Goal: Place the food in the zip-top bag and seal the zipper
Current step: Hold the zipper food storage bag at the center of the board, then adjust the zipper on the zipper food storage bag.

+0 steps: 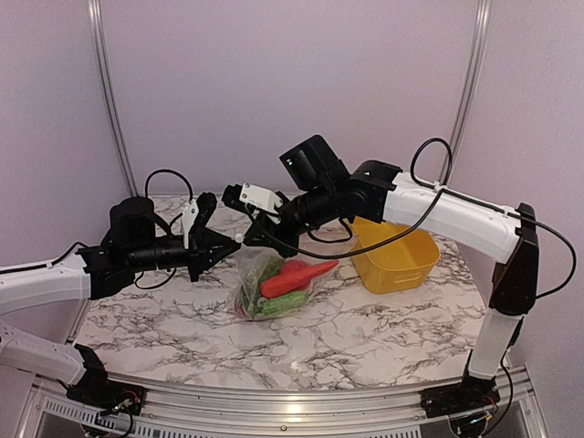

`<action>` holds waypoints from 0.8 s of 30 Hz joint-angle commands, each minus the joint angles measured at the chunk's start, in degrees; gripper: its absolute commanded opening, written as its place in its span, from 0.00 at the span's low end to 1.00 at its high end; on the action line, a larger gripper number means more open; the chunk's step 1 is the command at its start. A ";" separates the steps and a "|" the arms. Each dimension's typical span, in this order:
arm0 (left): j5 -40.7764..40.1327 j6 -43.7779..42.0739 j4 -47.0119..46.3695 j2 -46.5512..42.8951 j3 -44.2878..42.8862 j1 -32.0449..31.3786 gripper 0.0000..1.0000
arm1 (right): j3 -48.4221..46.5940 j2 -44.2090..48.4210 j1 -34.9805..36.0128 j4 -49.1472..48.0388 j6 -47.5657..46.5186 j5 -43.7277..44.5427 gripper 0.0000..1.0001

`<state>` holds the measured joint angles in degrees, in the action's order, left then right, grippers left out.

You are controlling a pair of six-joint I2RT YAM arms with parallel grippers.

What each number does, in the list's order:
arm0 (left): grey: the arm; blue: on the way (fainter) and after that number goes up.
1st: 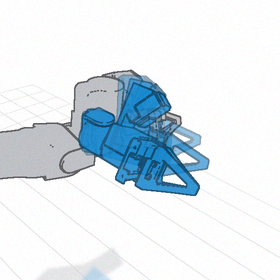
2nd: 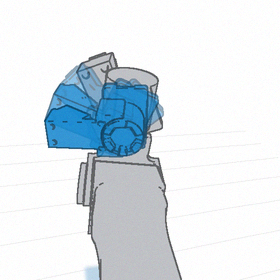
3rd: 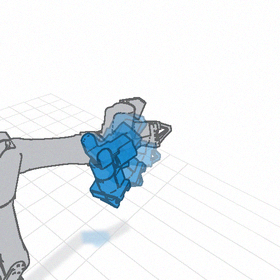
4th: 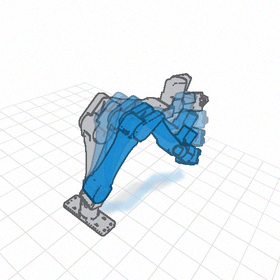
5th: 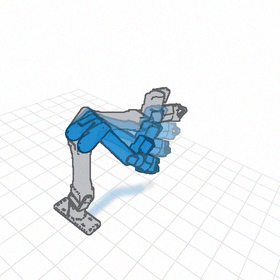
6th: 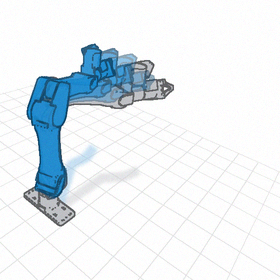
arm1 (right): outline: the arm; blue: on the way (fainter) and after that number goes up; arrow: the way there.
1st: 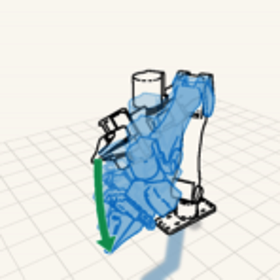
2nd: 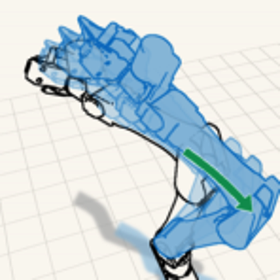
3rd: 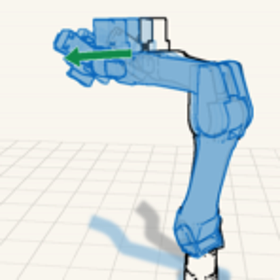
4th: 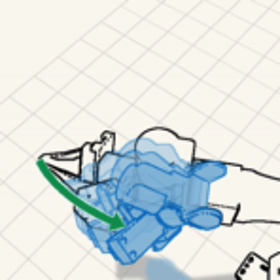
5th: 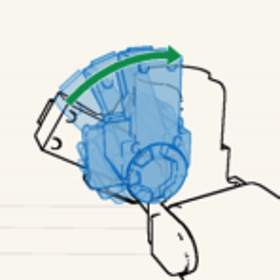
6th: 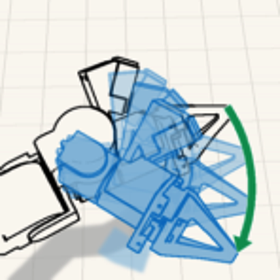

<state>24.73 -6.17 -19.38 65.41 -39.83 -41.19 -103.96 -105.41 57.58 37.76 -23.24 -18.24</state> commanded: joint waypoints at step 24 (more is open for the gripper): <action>0.67 -10.47 7.43 -0.36 -3.50 -1.61 0.00 | -1.94 0.01 -0.41 0.64 2.22 -5.45 0.16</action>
<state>25.47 -15.86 -13.85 65.65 -42.26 -42.61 -104.01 -105.10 57.36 37.78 -21.10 -22.68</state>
